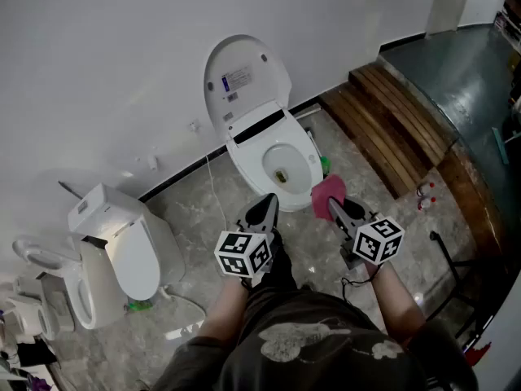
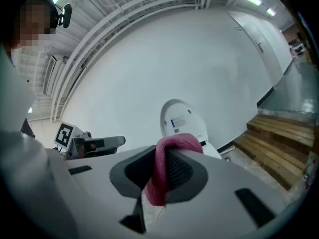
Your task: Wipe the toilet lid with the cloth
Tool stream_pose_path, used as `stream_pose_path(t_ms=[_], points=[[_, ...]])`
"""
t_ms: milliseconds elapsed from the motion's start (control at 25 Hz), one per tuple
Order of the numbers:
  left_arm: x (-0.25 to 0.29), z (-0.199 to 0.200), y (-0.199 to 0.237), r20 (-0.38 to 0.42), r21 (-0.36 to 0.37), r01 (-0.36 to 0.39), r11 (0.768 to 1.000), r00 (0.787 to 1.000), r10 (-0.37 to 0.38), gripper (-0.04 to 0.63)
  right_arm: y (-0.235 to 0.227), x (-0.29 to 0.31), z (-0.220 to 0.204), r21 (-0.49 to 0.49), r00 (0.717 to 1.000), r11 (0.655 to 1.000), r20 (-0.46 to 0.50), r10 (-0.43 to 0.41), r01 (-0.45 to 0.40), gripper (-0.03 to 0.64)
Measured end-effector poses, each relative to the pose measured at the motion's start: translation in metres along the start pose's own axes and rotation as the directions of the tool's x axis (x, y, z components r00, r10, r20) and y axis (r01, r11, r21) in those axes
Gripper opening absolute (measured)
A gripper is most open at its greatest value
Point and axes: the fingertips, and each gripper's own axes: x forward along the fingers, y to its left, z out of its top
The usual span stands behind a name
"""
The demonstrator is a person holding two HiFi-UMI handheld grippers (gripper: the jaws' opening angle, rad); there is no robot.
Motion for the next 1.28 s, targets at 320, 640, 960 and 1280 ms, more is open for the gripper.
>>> stream_pose_path(t_ms=[320,640,960,1280], points=[[0.073,0.033,0.070,-0.006,-0.005,0.012,1.000,1.000,-0.012,0.008,-0.044,0.079,0.042,0.016,0.999,0.999,0.004,-0.048,0.048,0.049],[0.136,0.071,0.153,-0.016,-0.044,0.001,0.999,1.000,-0.002,0.008,-0.066,0.181,0.088,0.033,0.998,0.998,-0.024,-0.057,0.058,0.049],[0.180,0.081,0.217,-0.019,-0.055,-0.007,0.998,1.000,0.006,0.008,-0.090,0.259,0.109,0.012,0.996,0.998,-0.068,-0.065,0.066,0.049],[0.224,0.078,0.237,-0.032,-0.099,-0.073,0.992,0.997,0.070,0.008,-0.124,0.294,0.125,0.003,0.994,1.000,-0.107,-0.009,0.009,0.049]])
